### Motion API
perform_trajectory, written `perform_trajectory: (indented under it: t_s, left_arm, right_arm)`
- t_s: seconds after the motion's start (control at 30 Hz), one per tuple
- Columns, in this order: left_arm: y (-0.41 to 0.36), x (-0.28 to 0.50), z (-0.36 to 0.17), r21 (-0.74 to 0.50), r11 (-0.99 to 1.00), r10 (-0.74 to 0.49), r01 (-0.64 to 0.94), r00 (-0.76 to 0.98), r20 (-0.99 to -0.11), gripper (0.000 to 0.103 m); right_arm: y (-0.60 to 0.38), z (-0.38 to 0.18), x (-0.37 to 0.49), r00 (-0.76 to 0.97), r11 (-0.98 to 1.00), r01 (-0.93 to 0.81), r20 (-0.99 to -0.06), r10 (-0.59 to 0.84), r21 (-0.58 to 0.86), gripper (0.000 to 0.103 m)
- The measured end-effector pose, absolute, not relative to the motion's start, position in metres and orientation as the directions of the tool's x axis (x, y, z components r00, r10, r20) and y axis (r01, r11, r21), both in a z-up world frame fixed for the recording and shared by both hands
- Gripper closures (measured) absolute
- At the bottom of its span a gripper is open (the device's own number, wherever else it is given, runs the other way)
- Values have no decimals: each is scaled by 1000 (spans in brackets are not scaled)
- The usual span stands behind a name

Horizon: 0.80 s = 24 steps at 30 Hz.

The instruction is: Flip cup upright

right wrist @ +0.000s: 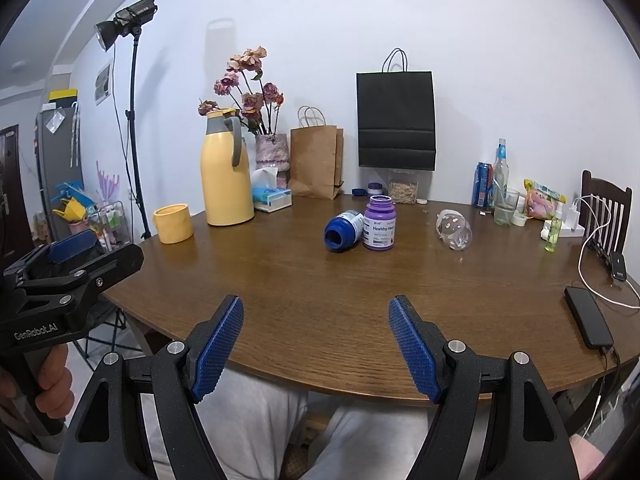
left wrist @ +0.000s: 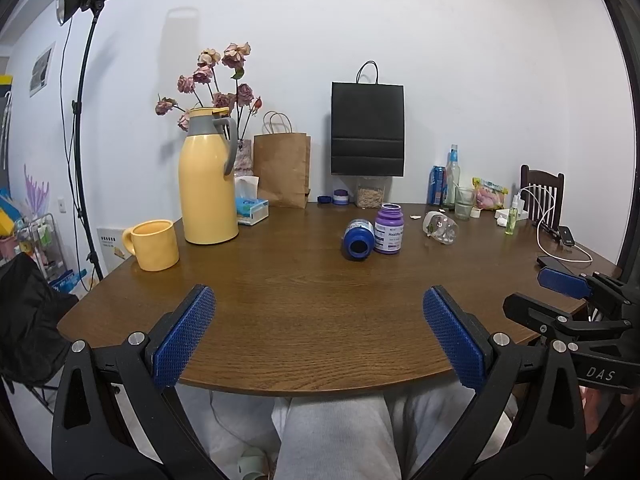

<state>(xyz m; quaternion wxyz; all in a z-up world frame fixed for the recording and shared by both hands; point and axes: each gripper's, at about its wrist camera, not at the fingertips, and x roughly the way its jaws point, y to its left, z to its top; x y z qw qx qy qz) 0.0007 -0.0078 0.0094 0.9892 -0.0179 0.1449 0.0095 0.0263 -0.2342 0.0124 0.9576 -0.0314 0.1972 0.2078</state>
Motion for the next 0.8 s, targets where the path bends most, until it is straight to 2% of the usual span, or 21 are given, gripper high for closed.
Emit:
perform_trajectory:
  t_s: [0.33, 0.67, 0.8]
  left_arm:
    - [11, 43, 8, -58, 996, 40, -61, 947, -318, 0]
    - [50, 147, 5, -108, 991, 28, -82, 904, -427, 0]
    - [66, 204, -4, -137, 986, 13, -99, 852, -523, 0]
  right_arm:
    - [-227, 9, 86, 831, 922, -382, -416, 370, 57, 23]
    - [-202, 7, 212, 741, 907, -381, -528, 415, 178, 23]
    - [-181, -2, 263, 722, 912, -372, -562, 403, 175, 23]
